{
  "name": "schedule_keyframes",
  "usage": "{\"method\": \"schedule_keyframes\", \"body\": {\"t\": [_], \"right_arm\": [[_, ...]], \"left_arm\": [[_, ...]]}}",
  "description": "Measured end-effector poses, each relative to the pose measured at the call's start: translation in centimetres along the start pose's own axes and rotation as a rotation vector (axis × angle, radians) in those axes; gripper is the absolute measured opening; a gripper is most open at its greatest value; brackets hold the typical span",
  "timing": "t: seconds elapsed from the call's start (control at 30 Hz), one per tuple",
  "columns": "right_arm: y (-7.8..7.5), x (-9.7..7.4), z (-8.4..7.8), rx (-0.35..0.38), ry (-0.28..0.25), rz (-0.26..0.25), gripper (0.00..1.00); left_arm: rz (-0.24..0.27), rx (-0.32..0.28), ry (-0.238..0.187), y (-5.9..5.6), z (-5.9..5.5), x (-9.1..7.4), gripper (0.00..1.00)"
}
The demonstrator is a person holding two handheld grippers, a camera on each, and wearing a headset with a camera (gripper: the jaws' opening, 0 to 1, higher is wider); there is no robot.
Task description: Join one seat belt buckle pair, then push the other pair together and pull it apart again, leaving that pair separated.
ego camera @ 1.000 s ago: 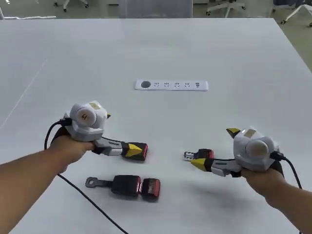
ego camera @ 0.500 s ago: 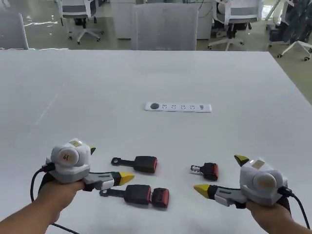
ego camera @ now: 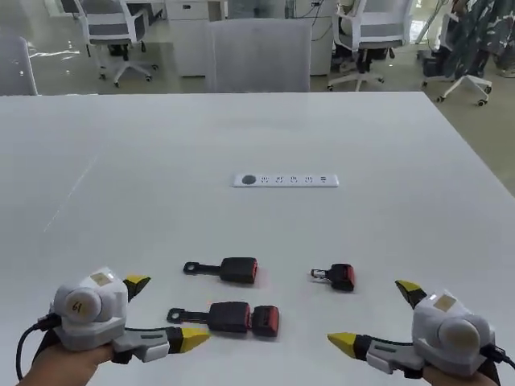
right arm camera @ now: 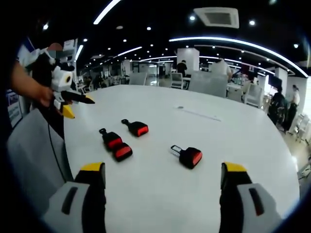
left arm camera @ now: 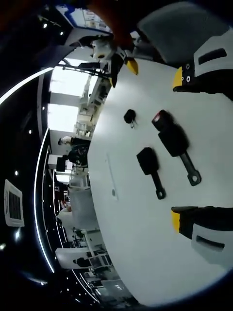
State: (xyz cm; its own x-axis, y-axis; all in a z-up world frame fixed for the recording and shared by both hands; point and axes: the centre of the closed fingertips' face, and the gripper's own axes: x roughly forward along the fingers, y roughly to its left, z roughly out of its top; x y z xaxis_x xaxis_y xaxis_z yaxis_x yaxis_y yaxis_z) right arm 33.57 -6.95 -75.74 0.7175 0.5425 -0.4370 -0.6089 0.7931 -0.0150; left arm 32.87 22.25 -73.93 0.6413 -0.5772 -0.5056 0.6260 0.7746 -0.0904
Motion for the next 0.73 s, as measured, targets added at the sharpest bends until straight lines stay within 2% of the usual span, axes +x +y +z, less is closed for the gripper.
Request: {"method": "schedule_keyframes", "body": {"t": [0.17,0.37,0.43,0.73], "right_arm": [[0.2,-0.7,-0.4,0.011,-0.001,-0.012,1.00],[0.1,-1.0,-0.9,0.018,0.006,-0.024,1.00],[0.1,-1.1,-1.3,0.024,0.017,-0.028,1.00],[0.1,-1.0,-1.5,0.028,0.019,-0.027,1.00]], "left_arm": [[0.004,-0.012,-0.001,0.0,-0.6,-0.3,1.00],[0.003,-0.013,-0.014,0.0,-0.3,-0.3,1.00],[0.006,-0.017,-0.001,0.1,-0.6,-0.1,1.00],[0.014,-0.027,-0.005,0.2,-0.7,-0.3,1.00]]}}
